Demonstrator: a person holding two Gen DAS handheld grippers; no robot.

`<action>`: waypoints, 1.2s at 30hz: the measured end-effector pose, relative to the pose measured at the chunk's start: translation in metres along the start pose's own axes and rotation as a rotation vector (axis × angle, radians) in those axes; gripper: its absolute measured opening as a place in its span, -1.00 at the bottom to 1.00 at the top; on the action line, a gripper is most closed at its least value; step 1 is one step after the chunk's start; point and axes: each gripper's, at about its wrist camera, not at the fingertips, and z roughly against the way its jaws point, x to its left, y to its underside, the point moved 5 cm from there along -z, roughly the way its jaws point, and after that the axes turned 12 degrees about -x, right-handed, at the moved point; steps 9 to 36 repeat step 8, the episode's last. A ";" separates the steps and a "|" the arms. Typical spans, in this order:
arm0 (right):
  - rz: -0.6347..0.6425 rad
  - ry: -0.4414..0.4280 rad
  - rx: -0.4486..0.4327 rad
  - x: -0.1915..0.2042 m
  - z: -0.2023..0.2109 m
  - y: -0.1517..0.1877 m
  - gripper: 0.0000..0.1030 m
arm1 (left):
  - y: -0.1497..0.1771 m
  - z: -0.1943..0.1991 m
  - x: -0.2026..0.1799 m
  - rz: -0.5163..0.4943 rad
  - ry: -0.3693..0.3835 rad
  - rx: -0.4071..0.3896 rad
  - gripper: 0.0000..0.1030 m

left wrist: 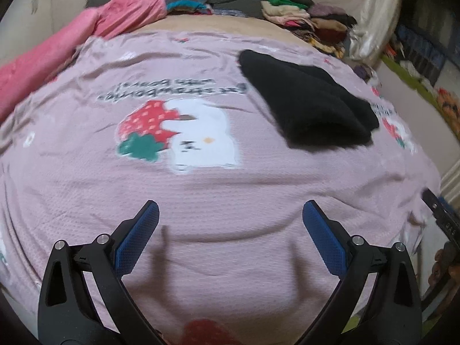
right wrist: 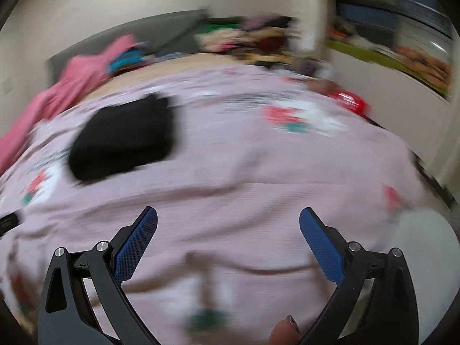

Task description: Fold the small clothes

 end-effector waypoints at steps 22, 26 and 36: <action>-0.352 0.694 0.145 -0.283 -0.001 0.034 0.91 | -0.055 -0.010 0.238 0.226 -0.393 -0.021 0.82; -0.352 0.694 0.145 -0.283 -0.001 0.034 0.91 | -0.055 -0.010 0.238 0.226 -0.393 -0.021 0.82; -0.352 0.694 0.145 -0.283 -0.001 0.034 0.91 | -0.055 -0.010 0.238 0.226 -0.393 -0.021 0.82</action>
